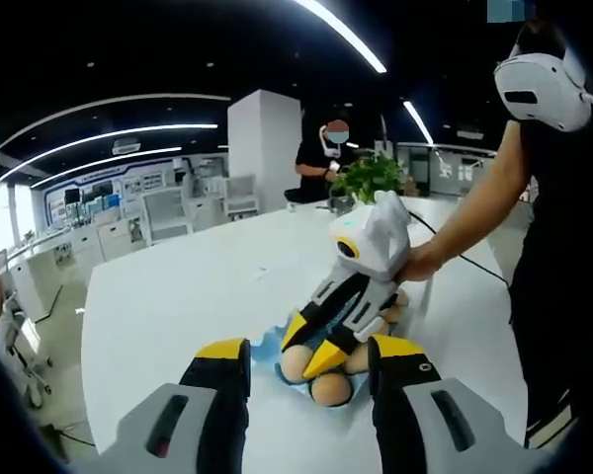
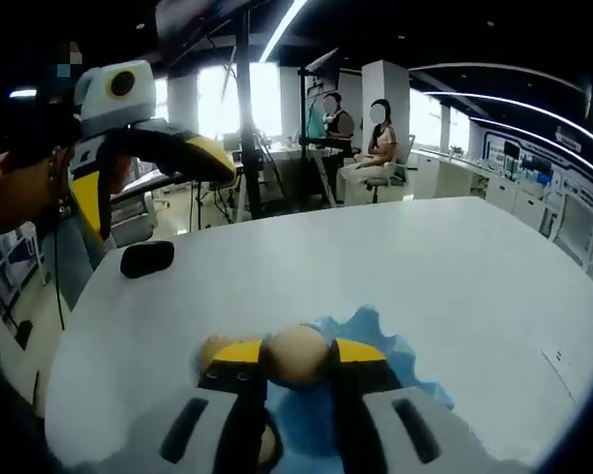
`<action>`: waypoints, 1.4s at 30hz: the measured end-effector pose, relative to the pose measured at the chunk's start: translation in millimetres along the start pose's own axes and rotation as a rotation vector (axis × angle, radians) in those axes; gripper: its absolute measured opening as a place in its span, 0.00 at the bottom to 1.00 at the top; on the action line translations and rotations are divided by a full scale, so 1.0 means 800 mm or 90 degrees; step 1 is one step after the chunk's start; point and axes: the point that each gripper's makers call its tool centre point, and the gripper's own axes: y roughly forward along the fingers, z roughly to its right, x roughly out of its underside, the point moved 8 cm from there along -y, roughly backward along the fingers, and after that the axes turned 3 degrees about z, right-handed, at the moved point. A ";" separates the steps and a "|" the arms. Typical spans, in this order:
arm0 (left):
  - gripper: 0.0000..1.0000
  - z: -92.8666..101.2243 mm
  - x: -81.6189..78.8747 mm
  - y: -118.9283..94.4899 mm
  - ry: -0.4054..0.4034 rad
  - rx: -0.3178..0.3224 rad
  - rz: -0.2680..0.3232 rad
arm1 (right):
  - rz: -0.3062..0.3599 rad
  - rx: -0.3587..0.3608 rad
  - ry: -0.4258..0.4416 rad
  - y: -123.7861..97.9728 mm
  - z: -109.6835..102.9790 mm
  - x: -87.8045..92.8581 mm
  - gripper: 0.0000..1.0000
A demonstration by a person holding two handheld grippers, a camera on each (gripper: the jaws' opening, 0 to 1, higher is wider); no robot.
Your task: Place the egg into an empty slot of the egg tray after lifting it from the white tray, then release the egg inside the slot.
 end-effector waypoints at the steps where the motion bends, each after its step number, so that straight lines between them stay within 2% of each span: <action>1: 0.48 0.000 0.000 0.000 0.000 0.000 -0.001 | -0.001 0.000 0.003 0.000 0.000 0.000 0.25; 5: 0.48 -0.001 0.001 0.000 -0.001 -0.001 0.000 | 0.003 -0.004 0.001 -0.001 0.002 0.002 0.25; 9: 0.48 0.000 0.000 0.001 0.000 -0.001 0.001 | 0.003 -0.006 -0.039 -0.001 -0.002 0.003 0.26; 13: 0.48 0.001 -0.001 0.001 0.002 -0.001 0.001 | 0.002 -0.013 -0.047 -0.001 0.000 0.003 0.26; 15: 0.48 0.001 -0.002 0.001 0.002 -0.001 0.001 | 0.002 -0.014 -0.045 -0.001 -0.001 0.003 0.26; 18: 0.48 0.000 -0.004 0.001 0.004 -0.002 0.003 | 0.009 -0.016 -0.012 -0.005 0.002 0.003 0.26; 22: 0.48 0.000 -0.004 0.002 0.007 -0.005 -0.001 | 0.009 -0.011 -0.009 -0.011 0.004 0.005 0.28; 24: 0.48 0.000 -0.005 0.003 0.005 -0.002 0.001 | 0.008 -0.004 -0.019 -0.017 0.005 0.005 0.29; 29: 0.48 0.001 -0.008 0.004 0.008 0.000 0.001 | 0.019 -0.004 0.000 -0.032 0.009 0.007 0.29; 42: 0.48 0.000 -0.014 0.009 0.015 0.004 0.003 | 0.031 0.033 0.009 -0.085 0.021 0.021 0.28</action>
